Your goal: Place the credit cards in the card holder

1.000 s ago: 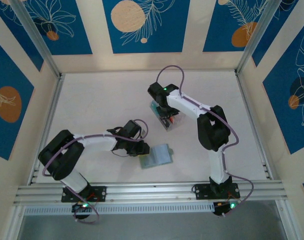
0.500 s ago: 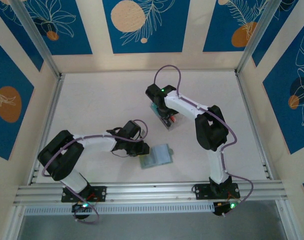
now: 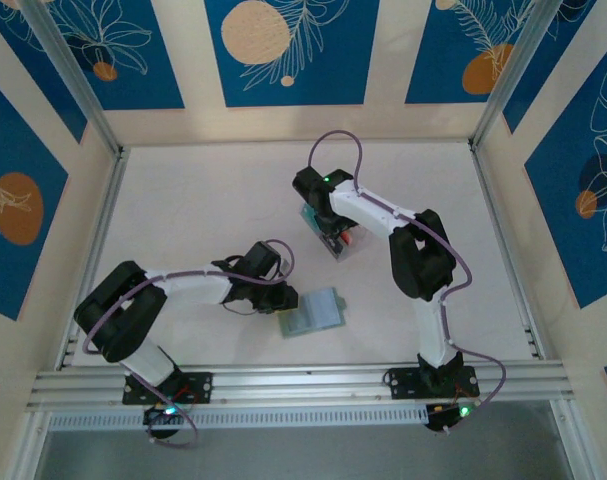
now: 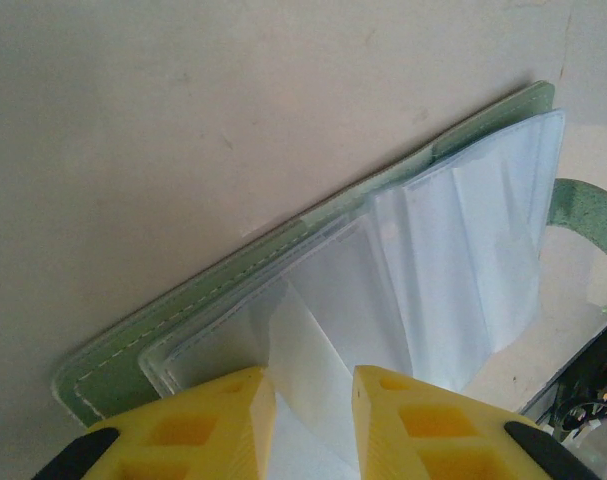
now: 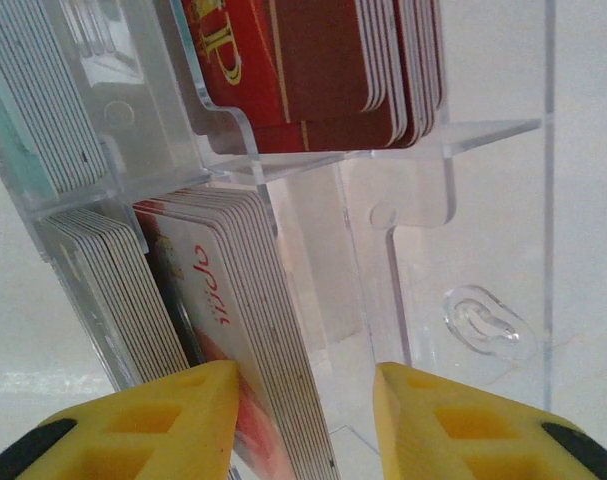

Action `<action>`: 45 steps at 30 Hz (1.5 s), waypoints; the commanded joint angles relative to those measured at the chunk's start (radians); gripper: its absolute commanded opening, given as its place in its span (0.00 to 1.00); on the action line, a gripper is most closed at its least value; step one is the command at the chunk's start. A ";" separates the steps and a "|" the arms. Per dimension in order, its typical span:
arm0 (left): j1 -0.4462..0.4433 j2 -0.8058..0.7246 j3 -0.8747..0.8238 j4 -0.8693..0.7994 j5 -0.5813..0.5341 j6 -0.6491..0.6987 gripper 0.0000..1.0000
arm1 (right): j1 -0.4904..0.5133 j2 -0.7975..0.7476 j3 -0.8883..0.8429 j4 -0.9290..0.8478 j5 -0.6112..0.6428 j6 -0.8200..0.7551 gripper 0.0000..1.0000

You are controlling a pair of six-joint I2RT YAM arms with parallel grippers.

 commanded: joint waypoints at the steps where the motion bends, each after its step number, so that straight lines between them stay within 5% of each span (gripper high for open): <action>1: -0.004 -0.006 -0.027 -0.048 0.005 -0.004 0.28 | -0.011 0.019 0.015 0.007 0.008 -0.013 0.41; 33: 0.001 -0.010 -0.037 -0.045 0.006 -0.004 0.28 | -0.017 -0.037 0.058 -0.010 0.066 -0.054 0.24; 45: 0.001 -0.006 -0.039 -0.044 0.008 -0.003 0.28 | -0.016 -0.039 0.063 -0.021 0.036 -0.068 0.11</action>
